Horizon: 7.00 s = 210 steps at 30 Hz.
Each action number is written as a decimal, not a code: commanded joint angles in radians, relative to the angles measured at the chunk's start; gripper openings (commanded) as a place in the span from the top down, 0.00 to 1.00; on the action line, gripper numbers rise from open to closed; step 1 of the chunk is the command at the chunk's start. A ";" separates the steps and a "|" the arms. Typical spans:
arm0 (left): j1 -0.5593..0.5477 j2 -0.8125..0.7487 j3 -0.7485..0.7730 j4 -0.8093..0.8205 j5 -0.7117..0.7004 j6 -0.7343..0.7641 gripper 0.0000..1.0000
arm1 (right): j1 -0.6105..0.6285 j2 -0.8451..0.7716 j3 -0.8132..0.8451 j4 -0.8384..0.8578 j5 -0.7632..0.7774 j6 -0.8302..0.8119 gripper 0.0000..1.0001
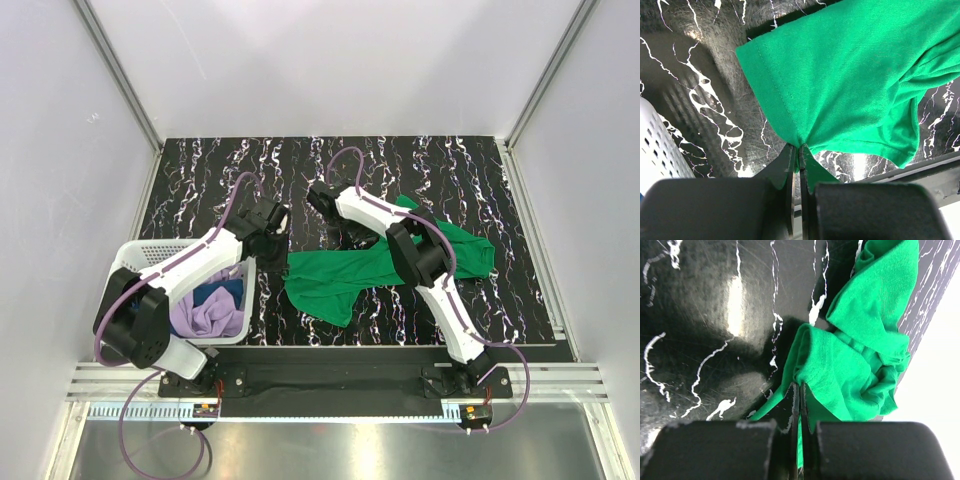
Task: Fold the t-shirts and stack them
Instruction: Flatten the tshirt out, then fold the tshirt
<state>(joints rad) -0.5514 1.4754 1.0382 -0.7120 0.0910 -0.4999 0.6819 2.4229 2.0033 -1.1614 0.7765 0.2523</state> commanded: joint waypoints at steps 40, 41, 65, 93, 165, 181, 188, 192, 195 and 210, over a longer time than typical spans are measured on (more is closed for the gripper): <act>0.366 -0.199 0.875 -0.175 0.231 0.098 1.00 | -0.559 -1.260 0.138 0.638 -0.129 -0.326 1.00; 0.366 -0.217 0.867 -0.170 0.246 0.093 1.00 | -0.559 -1.274 0.159 0.619 -0.135 -0.326 1.00; 0.390 -0.170 0.982 -0.147 0.081 0.017 1.00 | -0.561 -1.306 0.012 0.672 -0.295 -0.475 1.00; 0.450 -0.429 1.002 0.095 0.182 -0.159 1.00 | -0.559 -1.522 0.129 0.822 -0.279 -0.691 1.00; 0.518 0.861 0.996 0.194 0.474 -0.118 1.00 | -0.746 -0.817 -0.629 0.700 -0.465 0.007 1.00; 0.522 0.841 0.982 0.052 0.447 -0.031 1.00 | -0.748 -0.854 -0.752 0.643 -0.505 0.084 1.00; 0.521 0.864 0.967 0.065 0.473 -0.045 1.00 | -0.749 -0.812 -0.753 0.646 -0.502 0.088 1.00; 0.516 0.864 0.956 0.060 0.475 -0.043 1.00 | -0.754 -0.803 -0.744 0.629 -0.484 0.093 1.00; 0.516 0.853 0.942 0.054 0.460 -0.032 1.00 | -0.757 -0.808 -0.755 0.637 -0.482 0.090 1.00; 0.521 0.867 0.918 0.036 0.421 -0.009 0.98 | -0.766 -0.812 -0.790 0.661 -0.530 0.084 1.00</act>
<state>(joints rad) -0.0380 2.3722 1.9518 -0.6868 0.5255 -0.5247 -0.0772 1.6188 1.2160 -0.5205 0.2607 0.3302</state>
